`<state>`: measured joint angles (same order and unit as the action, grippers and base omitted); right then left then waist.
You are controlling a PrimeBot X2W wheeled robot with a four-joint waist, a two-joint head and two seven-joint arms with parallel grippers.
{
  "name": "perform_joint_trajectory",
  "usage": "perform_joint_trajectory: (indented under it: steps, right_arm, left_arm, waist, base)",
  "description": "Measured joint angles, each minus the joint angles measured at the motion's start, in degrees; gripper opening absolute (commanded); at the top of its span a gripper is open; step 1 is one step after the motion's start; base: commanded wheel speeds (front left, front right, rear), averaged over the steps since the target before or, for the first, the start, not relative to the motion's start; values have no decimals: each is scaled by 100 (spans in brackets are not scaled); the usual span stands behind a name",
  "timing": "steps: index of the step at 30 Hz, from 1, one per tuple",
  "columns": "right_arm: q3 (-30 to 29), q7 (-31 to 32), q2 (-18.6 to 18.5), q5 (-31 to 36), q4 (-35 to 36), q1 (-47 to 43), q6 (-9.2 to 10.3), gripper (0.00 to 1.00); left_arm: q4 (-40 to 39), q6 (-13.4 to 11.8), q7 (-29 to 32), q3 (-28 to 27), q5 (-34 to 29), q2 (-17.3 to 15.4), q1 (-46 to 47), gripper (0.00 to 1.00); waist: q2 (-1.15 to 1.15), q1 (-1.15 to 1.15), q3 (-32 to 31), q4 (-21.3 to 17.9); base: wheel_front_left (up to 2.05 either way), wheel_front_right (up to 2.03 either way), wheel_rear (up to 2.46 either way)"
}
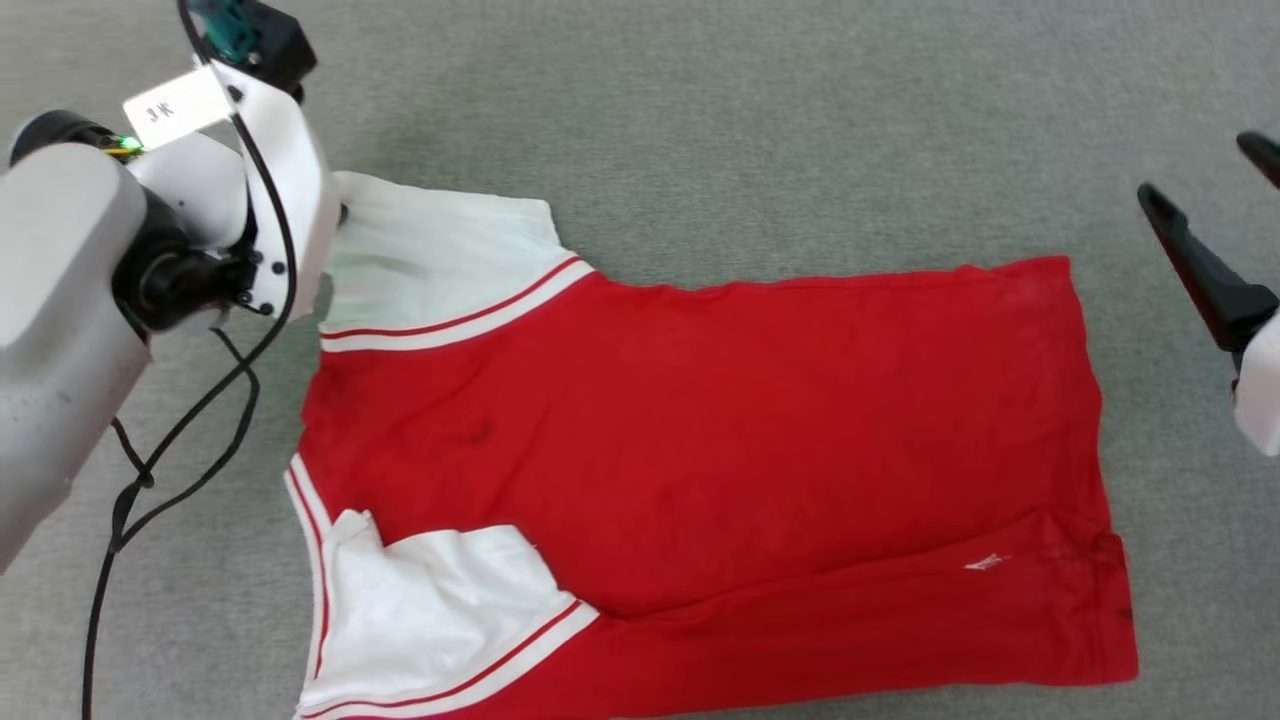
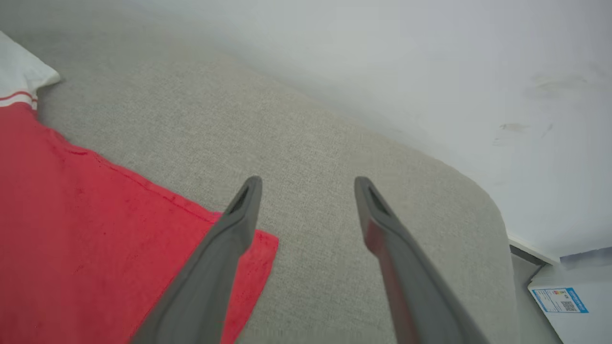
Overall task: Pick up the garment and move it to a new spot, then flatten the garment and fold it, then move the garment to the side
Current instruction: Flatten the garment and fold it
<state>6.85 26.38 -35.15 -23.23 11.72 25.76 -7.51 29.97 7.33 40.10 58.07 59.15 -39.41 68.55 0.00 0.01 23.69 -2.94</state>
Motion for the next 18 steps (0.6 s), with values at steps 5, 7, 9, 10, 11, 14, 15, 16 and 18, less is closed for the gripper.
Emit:
perform_joint_trajectory:
  steps: [5,7,9,10,11,14,15,16,18]
  right_arm:
    - [842,1945,-871,-1034,-448,806,0,100]
    - [1134,2541,-1072,-1335,-637,1146,0,100]
    - [1392,3078,-1198,-1549,-836,1404,1,100]
    - [1505,3261,-1220,-1594,-912,1519,1,100]
    - [1605,3434,-1223,-1649,-1002,1633,0,100]
    - [1816,3754,-1181,-1717,-1301,1887,1,100]
    - [1872,3812,-1138,-1718,-1400,1935,1,100]
    - [1935,3842,-1085,-1716,-1493,1978,1,100]
    - [2057,3872,-977,-1700,-1679,2061,0,100]
  left_arm:
    - [-335,5,-205,130,-12,4,-24,0]
    - [-469,5,-269,186,-30,3,-22,0]
    - [-579,5,-314,234,-42,13,-14,0]
    - [-624,5,-350,258,-51,15,1,0]
    - [-676,5,-372,275,-63,23,34,0]
    - [-800,5,-455,320,-98,62,142,0]
    - [-829,5,-474,339,-100,71,179,0]
    - [-858,5,-492,361,-101,76,214,0]
    - [-909,5,-517,399,-104,83,257,0]
  waist:
    - [0,0,-94,224]
    - [0,0,-90,301]
    - [0,-1,-61,370]
    - [0,-1,-38,400]
    - [0,-1,-10,430]
    - [0,-1,88,527]
    - [0,0,124,558]
    - [0,-1,164,586]
    - [0,0,247,636]
  base:
    - [0,0,0]
    - [0,0,0]
    - [0,0,0]
    - [0,0,0]
    - [0,0,0]
    - [0,0,0]
    - [0,0,0]
    - [0,0,0]
    - [0,0,0]
